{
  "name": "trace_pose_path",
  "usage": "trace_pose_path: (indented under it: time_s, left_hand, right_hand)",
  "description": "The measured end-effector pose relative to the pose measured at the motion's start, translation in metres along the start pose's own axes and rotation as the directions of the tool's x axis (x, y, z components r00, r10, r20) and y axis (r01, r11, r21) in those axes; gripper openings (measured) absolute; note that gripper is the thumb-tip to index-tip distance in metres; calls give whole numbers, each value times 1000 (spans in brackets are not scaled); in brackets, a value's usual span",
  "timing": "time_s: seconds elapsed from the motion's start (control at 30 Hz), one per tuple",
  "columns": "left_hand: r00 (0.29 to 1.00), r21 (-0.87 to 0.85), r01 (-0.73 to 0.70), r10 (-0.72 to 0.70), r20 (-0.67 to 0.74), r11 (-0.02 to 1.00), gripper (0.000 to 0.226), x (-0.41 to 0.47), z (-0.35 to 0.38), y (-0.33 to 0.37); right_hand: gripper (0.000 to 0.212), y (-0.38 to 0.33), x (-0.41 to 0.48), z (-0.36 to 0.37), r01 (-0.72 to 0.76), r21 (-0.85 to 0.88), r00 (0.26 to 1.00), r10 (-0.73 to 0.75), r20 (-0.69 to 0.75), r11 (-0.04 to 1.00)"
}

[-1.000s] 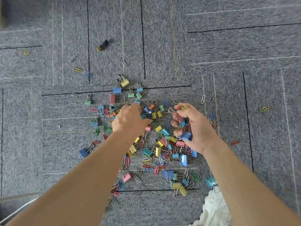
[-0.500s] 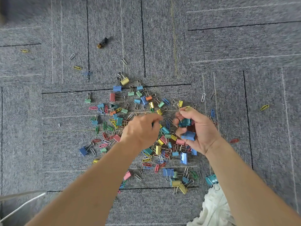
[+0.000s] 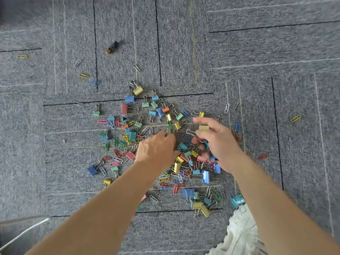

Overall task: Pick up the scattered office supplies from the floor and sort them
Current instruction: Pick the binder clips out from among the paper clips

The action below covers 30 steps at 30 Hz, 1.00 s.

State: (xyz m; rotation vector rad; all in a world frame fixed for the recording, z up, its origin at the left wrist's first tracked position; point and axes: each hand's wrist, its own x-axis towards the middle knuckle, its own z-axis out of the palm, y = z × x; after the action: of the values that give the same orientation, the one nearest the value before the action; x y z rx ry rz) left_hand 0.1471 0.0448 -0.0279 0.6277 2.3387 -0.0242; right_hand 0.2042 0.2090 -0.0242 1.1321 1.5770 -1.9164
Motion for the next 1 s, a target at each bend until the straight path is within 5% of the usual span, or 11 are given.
trace_pose_path:
  time_s: [0.1,0.23,0.37,0.53,0.8,1.0]
  left_hand:
    - [999,-40,18,-19,-35,999,36,-2,2,-5]
    - [989,-357,96,-130,-74,929,28,-4,5,-11]
    - [939,-611,164,-312,-144,775,29,-5,8,-16]
    - [897,-681,234,-424,-124,694,30,-8,8,-16]
    - [891,-720,242,-443,-100,650,27,-10,10,-18]
    - [904,-768,183,-412,-114,614,28,-10,13,-21]
  right_hand:
    - [29,2,1,3,144,-327,990,-138,42,934]
    - [22,10,5,8,317,-713,944,-281,173,626]
    - [30,15,5,22,226,-872,947,-308,91,435]
    - [42,24,2,42,187,-950,909,-412,71,251]
    - [33,13,12,41,62,-879,969,-238,-60,473]
    - [29,-10,8,17,67,-765,995,10,96,640]
